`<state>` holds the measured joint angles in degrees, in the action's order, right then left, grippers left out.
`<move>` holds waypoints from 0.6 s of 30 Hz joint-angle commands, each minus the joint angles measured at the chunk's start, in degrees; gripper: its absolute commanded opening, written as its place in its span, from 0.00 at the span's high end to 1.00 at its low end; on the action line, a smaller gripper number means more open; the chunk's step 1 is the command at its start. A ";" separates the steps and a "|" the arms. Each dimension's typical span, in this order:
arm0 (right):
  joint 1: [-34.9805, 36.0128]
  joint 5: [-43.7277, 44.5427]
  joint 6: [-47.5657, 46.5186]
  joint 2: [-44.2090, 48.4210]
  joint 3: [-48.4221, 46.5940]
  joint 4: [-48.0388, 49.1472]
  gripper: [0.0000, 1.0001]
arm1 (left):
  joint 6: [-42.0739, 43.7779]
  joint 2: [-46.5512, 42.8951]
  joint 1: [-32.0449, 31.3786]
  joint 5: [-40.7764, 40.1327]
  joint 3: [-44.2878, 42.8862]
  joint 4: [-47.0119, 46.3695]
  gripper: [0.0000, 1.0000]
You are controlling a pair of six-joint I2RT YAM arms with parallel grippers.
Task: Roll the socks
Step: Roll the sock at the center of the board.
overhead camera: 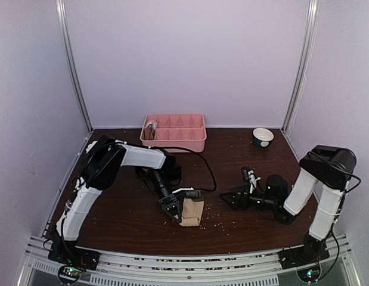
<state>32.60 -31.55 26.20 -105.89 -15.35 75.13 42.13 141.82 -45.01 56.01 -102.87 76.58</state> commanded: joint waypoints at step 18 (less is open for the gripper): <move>39.93 51.52 -36.65 26.99 3.42 -31.91 0.08 | -2.69 -0.07 -0.80 -14.56 2.00 -5.51 0.98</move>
<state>66.15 15.44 3.38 -71.90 -10.46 40.36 40.49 140.07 -45.50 53.04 -101.89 75.61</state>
